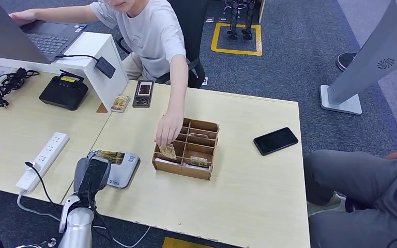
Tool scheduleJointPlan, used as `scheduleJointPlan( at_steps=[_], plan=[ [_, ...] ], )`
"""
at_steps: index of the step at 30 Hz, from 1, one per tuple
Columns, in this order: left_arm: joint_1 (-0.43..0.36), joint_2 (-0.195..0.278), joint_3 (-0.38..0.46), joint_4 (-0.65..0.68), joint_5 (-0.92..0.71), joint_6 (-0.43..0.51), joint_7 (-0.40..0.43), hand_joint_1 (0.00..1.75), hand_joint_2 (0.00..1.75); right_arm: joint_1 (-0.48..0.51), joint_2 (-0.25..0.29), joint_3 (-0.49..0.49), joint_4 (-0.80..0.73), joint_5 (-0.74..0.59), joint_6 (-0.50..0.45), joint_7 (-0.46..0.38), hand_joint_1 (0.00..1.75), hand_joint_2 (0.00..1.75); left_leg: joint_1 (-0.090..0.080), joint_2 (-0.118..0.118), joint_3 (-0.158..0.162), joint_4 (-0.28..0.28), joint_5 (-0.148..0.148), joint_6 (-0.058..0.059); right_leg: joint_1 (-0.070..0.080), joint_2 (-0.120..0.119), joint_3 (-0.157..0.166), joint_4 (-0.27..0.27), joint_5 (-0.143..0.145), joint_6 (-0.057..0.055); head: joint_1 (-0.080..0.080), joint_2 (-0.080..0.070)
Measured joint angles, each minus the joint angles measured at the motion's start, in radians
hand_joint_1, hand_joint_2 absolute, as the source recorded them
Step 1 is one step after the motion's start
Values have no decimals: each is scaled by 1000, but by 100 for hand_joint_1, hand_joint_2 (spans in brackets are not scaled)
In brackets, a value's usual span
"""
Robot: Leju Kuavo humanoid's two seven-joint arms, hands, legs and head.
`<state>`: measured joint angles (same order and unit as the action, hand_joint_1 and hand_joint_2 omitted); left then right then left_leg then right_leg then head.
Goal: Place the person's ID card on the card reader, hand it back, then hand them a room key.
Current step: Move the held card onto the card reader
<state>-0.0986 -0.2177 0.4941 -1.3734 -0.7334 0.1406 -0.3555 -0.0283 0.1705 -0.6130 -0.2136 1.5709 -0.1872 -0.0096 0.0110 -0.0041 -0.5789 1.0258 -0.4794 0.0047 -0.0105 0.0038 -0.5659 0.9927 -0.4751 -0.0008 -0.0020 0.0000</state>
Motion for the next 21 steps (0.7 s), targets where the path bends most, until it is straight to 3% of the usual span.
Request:
scheduleJointPlan(
  at_steps=[11,21],
  plan=[
    [-32,11,98,127,-82,77,-10,175,175,0,0,18,0,0,2,-1,0,175,0,0,0,0,0,0,0,0,0,0,0,0,0,0],
    [-44,19,146,182,-119,84,-23,175,175,0,0,21,0,0,1,-1,0,175,0,0,0,0,0,0,0,0,0,0,0,0,0,0]
  ],
)
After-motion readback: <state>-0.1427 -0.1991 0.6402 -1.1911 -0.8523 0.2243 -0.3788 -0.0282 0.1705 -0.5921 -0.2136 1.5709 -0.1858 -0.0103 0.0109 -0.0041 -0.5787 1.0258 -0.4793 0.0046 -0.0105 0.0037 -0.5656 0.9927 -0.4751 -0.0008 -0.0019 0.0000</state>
